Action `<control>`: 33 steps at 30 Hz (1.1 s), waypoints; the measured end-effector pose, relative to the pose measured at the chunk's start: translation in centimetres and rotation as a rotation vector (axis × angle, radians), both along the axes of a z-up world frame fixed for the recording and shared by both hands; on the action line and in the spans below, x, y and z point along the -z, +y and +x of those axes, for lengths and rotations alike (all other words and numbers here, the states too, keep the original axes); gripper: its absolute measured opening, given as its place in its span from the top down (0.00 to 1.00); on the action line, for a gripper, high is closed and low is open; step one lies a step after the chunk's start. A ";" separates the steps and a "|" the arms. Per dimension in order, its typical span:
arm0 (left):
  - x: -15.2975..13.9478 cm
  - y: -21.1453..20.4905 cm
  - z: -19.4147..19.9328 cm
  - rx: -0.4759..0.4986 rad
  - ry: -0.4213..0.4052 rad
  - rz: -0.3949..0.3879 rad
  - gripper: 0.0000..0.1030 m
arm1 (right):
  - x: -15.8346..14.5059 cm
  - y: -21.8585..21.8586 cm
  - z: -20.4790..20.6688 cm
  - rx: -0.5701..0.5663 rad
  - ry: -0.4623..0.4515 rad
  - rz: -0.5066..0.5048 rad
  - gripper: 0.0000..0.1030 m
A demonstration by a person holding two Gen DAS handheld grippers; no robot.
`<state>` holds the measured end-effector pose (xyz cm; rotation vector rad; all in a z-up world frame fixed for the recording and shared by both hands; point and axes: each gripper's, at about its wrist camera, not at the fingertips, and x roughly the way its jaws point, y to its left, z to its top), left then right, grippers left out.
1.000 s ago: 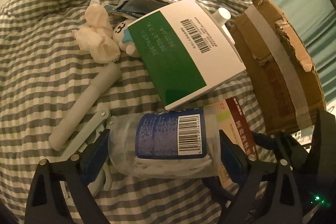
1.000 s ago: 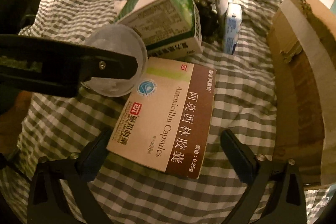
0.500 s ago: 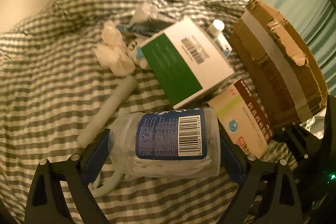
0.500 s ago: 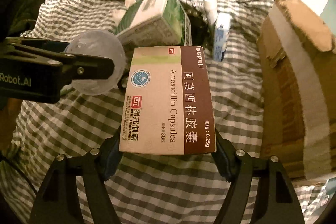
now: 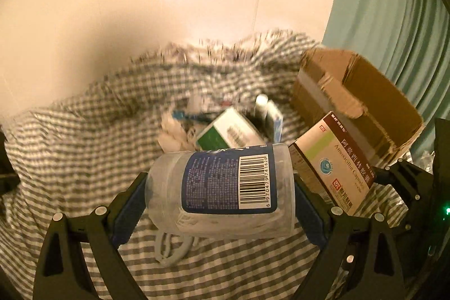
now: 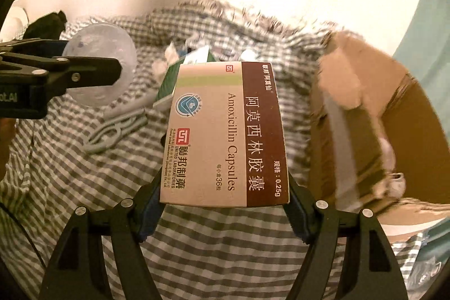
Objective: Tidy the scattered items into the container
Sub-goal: 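Carry the cup and Amoxicillin box into the cardboard box and release both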
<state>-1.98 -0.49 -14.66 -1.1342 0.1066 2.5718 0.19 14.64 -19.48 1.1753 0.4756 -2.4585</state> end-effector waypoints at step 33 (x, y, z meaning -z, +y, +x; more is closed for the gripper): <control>-13.2 3.5 4.0 -0.072 0.362 -0.022 0.07 | -14.6 6.0 4.0 0.055 0.379 -0.178 0.29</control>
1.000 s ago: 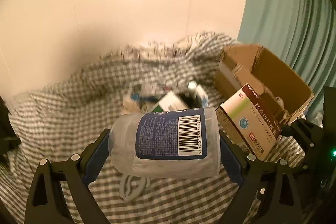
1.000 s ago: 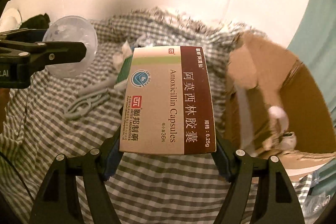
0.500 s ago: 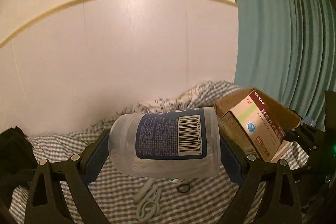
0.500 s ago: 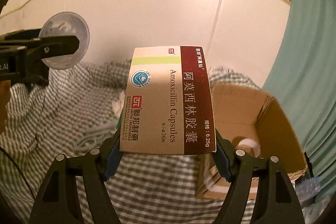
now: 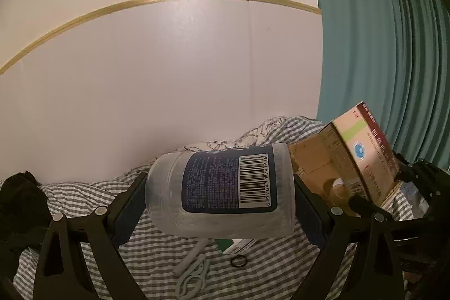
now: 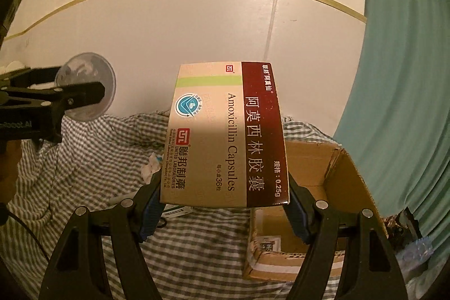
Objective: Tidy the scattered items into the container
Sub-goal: 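Carry the cup and Amoxicillin box into the cardboard box and release both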
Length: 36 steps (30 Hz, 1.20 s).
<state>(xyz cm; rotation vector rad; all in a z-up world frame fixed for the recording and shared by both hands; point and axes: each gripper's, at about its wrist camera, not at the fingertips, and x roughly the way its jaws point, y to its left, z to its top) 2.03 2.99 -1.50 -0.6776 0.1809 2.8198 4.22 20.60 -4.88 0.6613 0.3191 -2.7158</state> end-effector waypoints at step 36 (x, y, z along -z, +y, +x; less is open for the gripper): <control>5.9 18.0 -7.4 0.301 -0.107 -0.021 0.07 | 3.2 15.7 -9.3 0.277 -0.067 -0.027 0.28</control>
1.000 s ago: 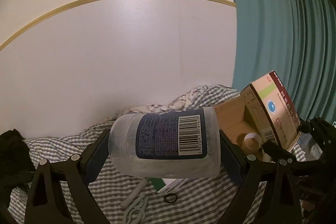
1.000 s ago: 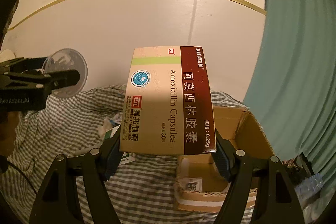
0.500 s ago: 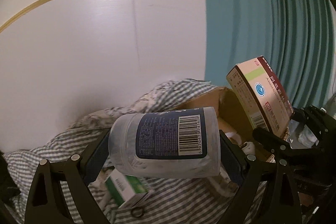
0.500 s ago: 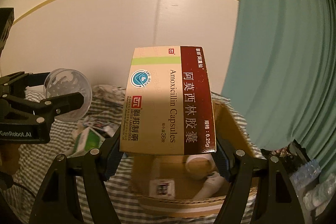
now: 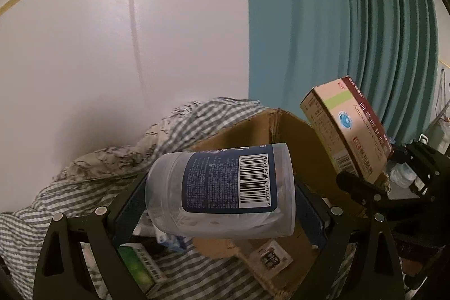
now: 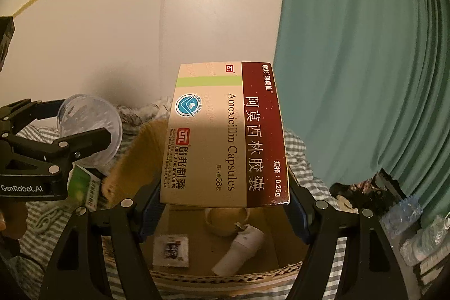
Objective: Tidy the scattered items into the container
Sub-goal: 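Carry the cup and Amoxicillin box into the cardboard box and release both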
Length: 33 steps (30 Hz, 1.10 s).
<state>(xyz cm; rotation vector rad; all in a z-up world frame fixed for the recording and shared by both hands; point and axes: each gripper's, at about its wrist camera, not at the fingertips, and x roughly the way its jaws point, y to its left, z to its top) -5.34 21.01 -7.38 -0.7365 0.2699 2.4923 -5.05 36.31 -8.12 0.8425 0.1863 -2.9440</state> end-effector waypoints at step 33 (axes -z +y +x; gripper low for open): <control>0.2 2.7 -1.0 0.041 0.012 -0.017 0.00 | 0.7 2.2 -0.7 0.072 -0.034 0.007 0.19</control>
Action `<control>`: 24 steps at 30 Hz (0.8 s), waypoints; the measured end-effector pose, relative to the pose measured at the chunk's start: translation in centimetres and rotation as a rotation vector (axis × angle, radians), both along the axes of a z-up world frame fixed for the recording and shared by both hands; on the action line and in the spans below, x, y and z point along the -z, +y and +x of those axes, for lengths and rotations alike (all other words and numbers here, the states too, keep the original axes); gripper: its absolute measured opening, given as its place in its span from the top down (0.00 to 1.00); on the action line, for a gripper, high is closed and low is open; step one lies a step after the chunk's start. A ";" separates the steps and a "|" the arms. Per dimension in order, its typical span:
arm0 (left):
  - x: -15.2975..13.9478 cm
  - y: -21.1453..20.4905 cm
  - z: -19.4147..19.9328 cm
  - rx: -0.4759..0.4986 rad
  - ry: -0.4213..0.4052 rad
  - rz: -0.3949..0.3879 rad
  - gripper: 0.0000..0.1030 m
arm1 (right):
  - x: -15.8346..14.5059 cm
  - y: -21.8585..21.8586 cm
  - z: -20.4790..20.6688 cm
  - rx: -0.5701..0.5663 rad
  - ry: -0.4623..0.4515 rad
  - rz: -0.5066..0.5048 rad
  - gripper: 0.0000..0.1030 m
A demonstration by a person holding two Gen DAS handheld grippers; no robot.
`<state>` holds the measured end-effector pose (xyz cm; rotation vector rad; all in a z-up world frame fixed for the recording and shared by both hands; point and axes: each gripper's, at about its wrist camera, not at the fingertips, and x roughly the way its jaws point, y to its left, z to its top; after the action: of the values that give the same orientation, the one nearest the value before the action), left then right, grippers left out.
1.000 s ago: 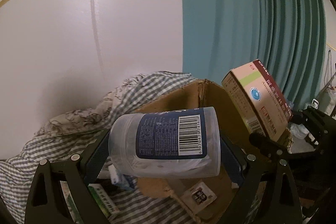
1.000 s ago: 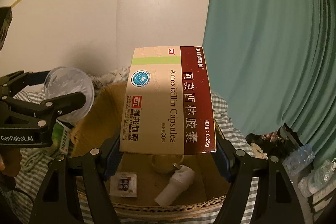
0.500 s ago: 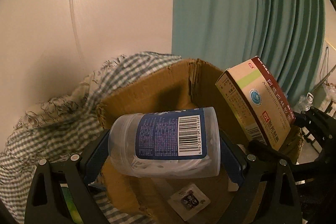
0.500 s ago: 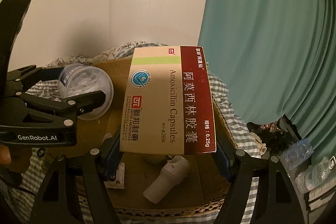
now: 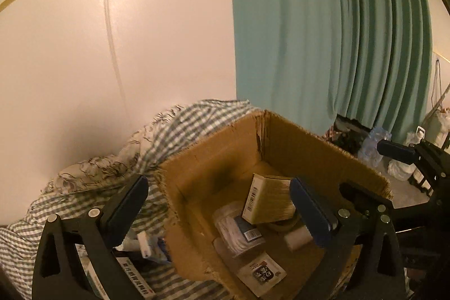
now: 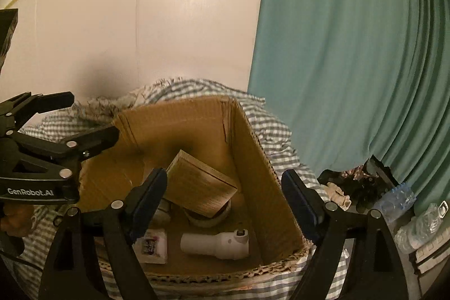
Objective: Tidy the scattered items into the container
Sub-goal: 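Carry the cup and Amoxicillin box into the cardboard box and release both, then withdraw both tools from the box back over the remaining items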
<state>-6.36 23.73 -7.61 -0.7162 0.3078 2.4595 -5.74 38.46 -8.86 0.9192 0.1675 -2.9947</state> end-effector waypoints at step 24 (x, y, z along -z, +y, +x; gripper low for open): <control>-10.1 -13.7 6.5 -0.184 0.126 0.143 0.00 | -8.4 -7.3 5.7 -0.089 0.168 -0.048 0.15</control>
<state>0.11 10.05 2.53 -0.5511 0.1148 2.6750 -0.05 31.13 -0.44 0.6385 0.1319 -2.9763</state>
